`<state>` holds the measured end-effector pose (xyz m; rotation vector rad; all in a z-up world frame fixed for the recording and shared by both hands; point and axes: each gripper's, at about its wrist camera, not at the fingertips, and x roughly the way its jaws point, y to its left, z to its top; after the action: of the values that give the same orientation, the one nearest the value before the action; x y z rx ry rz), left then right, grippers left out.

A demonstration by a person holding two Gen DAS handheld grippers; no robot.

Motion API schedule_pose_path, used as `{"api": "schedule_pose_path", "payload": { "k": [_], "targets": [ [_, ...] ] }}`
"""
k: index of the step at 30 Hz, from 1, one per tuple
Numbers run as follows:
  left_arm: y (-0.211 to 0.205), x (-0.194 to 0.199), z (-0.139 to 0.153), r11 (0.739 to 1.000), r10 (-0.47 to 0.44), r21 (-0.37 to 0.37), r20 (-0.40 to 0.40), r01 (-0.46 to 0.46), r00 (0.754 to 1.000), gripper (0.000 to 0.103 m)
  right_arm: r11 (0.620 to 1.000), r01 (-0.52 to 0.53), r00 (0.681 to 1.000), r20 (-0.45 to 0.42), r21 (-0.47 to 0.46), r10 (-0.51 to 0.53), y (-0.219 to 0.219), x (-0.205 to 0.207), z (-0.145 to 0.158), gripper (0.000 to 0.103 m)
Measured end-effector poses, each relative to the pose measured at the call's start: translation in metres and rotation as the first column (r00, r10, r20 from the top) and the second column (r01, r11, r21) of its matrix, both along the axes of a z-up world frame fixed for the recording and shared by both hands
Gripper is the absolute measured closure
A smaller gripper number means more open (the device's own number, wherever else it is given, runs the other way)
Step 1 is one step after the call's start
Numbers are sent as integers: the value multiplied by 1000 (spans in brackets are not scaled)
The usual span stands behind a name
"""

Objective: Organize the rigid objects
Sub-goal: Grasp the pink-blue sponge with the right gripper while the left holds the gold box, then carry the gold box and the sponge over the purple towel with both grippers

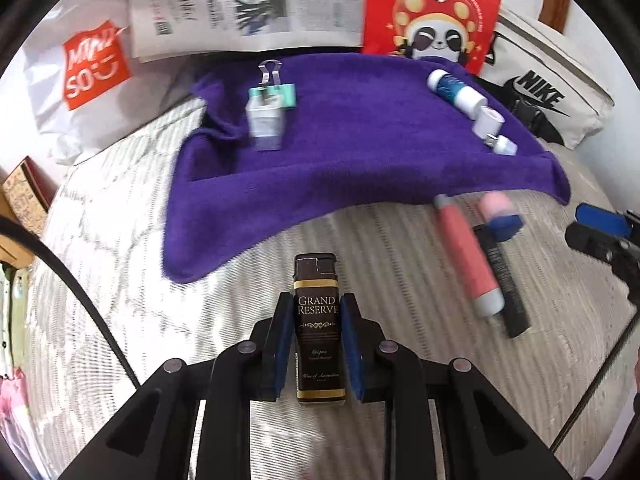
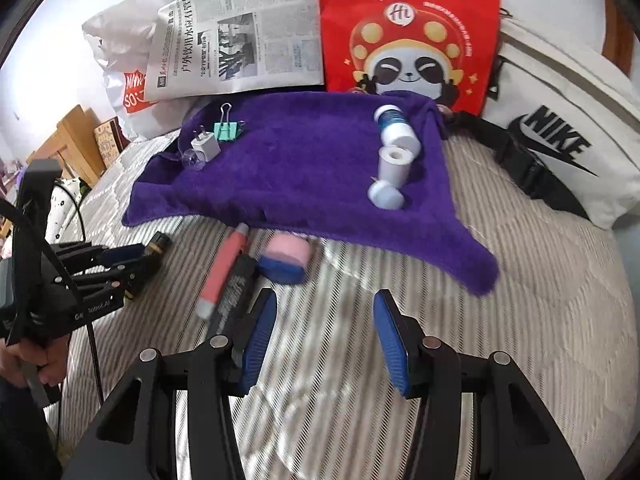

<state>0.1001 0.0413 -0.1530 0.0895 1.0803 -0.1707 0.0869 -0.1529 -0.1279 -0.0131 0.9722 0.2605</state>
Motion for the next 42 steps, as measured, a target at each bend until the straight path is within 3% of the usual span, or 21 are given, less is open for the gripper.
{"api": "schedule_pose_path", "payload": {
  "k": [6, 11, 15, 20, 23, 34, 37, 42],
  "targets": [
    [20, 0, -1, 999, 22, -43, 7, -22, 1000, 80, 1000, 29, 999, -18, 6, -29, 18, 23, -11, 53],
    [16, -3, -2, 999, 23, -23, 37, -23, 999, 80, 998, 51, 998, -35, 21, -50, 33, 39, -20, 53],
    [18, -3, -2, 999, 26, -38, 37, -25, 999, 80, 999, 36, 998, -42, -27, -37, 49, 45, -32, 53],
    [19, -5, -2, 999, 25, -41, 52, -23, 998, 80, 991, 67, 998, 17, -114, -66, 49, 40, -34, 53],
    [20, -8, -2, 999, 19, -46, 62, -16, 998, 80, 986, 53, 998, -10, -158, -55, 38, 40, -40, 53],
    [21, -8, -1, 998, 17, -57, 64, -13, 998, 80, 989, -11, 998, 56, -144, 19, 30, 38, -43, 53],
    [21, -8, 0, 998, 19, -53, 64, -15, 998, 80, 994, -27, 999, 40, -109, 32, 27, 40, -42, 61],
    [20, -8, -1, 998, 25, -51, 69, -22, 997, 80, 991, -54, 997, 56, -123, 61, 28, 29, -42, 61]
  ]
}}
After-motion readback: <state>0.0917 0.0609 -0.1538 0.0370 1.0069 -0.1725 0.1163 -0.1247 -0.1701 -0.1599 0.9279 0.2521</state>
